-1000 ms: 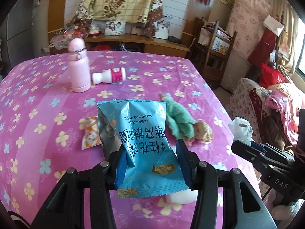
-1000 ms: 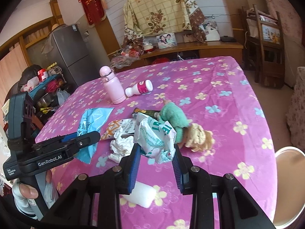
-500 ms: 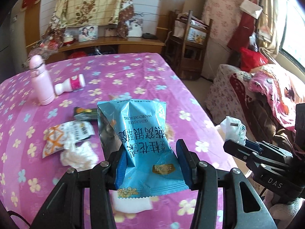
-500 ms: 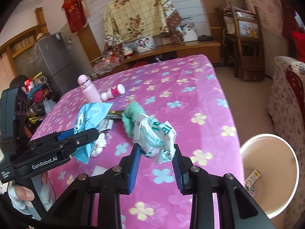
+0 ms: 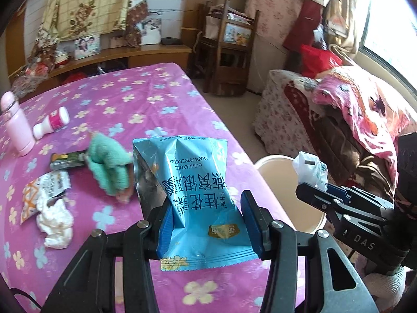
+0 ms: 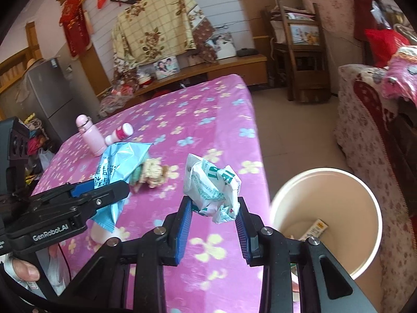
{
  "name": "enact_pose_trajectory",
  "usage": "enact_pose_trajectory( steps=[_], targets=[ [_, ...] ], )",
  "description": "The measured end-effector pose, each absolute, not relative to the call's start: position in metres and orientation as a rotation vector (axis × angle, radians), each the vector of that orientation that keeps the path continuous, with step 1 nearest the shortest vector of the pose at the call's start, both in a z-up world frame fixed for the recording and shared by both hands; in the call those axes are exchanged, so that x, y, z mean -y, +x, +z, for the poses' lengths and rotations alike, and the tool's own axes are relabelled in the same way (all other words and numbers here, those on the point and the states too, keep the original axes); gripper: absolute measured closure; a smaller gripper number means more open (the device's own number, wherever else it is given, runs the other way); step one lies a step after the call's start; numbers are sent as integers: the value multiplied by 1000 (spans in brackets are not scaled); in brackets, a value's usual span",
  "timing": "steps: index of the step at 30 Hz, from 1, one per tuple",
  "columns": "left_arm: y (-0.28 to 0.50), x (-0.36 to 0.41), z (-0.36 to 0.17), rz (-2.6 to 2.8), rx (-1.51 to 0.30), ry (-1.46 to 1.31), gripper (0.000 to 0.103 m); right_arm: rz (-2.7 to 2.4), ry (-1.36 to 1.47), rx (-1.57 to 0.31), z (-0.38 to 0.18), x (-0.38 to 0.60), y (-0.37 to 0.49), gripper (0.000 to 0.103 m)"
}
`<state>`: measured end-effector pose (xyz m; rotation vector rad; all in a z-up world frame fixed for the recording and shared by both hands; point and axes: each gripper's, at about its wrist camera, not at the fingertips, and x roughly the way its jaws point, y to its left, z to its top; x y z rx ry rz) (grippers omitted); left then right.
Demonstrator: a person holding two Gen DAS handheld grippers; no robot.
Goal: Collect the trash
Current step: 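Carry the blue bag and white green-printed wrapper over the white bin, open both grippers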
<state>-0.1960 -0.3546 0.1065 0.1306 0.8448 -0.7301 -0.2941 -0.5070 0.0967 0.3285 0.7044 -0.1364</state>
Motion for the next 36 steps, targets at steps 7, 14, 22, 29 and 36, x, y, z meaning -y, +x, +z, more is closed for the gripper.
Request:
enact_pose_trajectory(
  steps=[7,14,22,29,36],
  targets=[
    [-207,390,104,-788,-860,150,52,-204,337,-708,92,535,-309,68],
    [-216,423,98,-838,-878,170,52,-273,344,-715,89,565,-324,68],
    [-221,457,86,-882,-916,191,52,-330,386,-721,78,595,-338,68],
    [-220,482,73,-912,-959,193,52,-380,423,-734,61,618,-345,68],
    [-219,497,61,-945,-997,176,51,-439,443,-759,41,633,-347,65]
  ],
)
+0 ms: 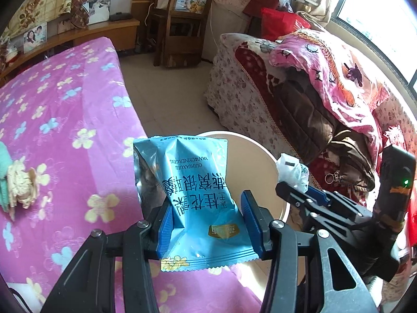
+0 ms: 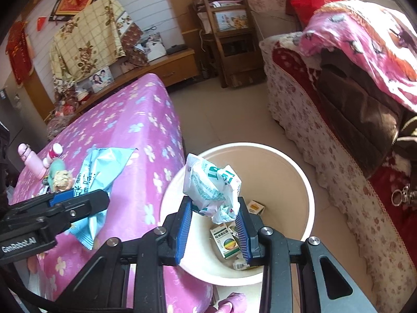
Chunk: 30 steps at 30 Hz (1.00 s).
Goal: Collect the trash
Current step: 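Carry the blue bag and white green-printed wrapper over the white bin, open both grippers, then return both tools to the table over the tissue and white foam block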
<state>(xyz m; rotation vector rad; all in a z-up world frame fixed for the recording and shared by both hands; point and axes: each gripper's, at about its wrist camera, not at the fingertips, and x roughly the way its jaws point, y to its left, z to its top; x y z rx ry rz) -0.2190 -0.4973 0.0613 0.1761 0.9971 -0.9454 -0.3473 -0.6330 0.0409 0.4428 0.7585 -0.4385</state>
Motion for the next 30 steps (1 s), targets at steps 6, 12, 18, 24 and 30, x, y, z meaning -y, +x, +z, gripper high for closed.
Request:
enact_pose_trajectory(
  steps=[6,12,18,24,30],
  targets=[
    [-215,498,58,-965,-991,146,42,-479,475,-766,28,643,-349,55],
    [-209,495,48,-950,-1033,140,39,-509,522,-758,23,652,-353,32],
    [-207,492,49,-957,-1045,109,34,-514,528,-757,23,651,-353,32],
    [-209,488,52,-942,-1040,122,34,-512,541,-742,25,651,-355,32],
    [-209,479,56,-912,-1023,134,34,-500,519,-745,28,644,-354,32]
  ],
)
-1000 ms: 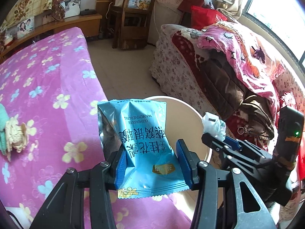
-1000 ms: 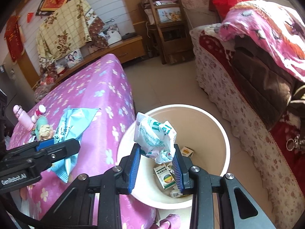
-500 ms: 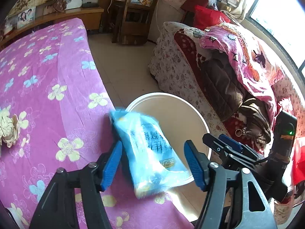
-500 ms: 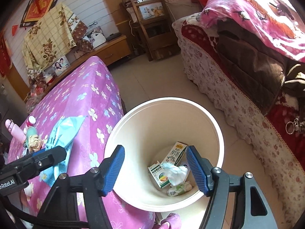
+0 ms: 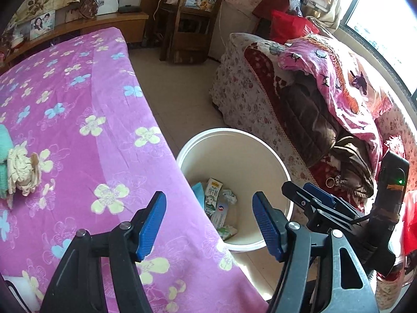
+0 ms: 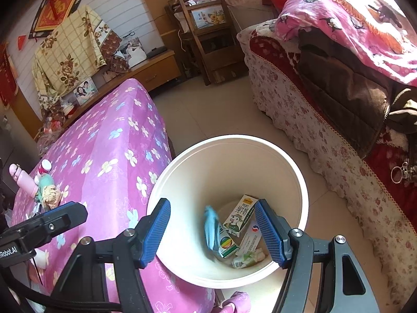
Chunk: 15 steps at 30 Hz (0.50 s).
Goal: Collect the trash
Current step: 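Return both tools to the table over the tissue and white foam block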
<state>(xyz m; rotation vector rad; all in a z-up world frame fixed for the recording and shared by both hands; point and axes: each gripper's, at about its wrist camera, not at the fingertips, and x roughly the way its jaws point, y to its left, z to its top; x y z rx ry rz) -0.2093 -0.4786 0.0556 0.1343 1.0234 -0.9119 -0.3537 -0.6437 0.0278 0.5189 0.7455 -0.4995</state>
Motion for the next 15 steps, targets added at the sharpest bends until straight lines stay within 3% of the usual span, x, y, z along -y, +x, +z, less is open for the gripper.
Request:
enact_pose_trajectory(
  steps=[15],
  targets=[
    [-208,438,75,-824,-939,155,34,-459,440,-732,51,605,-343,32]
  ],
)
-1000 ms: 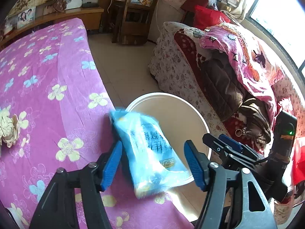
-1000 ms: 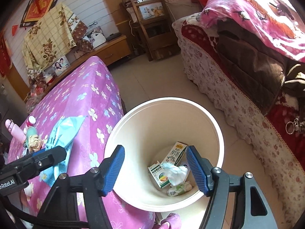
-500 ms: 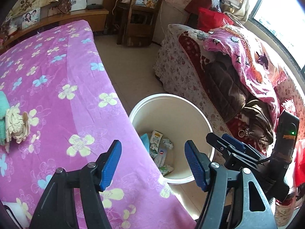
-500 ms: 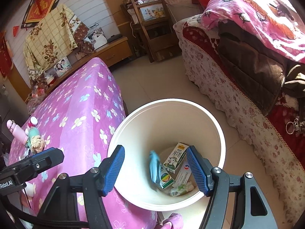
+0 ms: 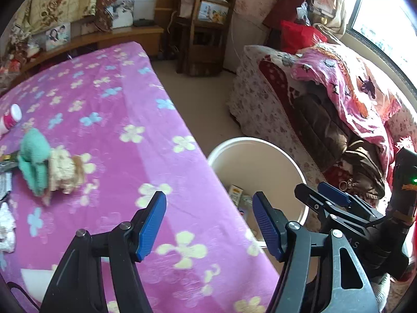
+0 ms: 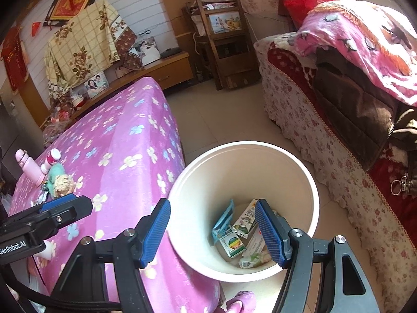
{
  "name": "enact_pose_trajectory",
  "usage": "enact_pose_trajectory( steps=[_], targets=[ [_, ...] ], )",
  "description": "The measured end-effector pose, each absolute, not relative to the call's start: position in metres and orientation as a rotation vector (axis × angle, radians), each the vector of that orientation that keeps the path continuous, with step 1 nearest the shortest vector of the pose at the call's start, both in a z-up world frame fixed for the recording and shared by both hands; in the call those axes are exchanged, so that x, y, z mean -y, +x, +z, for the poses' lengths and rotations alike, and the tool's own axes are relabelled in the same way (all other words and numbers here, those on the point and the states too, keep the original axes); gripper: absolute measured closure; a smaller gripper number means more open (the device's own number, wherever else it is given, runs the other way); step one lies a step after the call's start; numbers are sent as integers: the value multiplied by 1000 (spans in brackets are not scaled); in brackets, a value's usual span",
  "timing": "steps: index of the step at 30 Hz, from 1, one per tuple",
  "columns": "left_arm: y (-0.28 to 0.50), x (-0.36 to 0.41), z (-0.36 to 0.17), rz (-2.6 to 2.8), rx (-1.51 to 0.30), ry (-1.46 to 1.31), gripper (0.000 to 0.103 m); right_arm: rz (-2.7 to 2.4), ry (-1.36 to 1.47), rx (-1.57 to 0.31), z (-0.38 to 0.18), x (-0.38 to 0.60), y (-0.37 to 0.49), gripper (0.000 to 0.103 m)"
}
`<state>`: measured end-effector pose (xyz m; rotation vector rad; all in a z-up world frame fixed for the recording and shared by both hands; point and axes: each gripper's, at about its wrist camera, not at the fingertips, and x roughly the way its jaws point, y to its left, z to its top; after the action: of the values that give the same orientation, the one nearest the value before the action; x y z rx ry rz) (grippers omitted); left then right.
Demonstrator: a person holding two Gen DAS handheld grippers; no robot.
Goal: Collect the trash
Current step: 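Return both tools to the table over the tissue and white foam block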
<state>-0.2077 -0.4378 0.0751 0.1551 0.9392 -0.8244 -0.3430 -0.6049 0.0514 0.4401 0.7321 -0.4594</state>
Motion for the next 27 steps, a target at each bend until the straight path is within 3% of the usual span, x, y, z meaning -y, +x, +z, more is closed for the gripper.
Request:
enact_pose_trajectory(
  steps=[27],
  targets=[
    [-157,249,83,-527,-926,42,34,-199,302,-779,69,469,-270,32]
  ],
)
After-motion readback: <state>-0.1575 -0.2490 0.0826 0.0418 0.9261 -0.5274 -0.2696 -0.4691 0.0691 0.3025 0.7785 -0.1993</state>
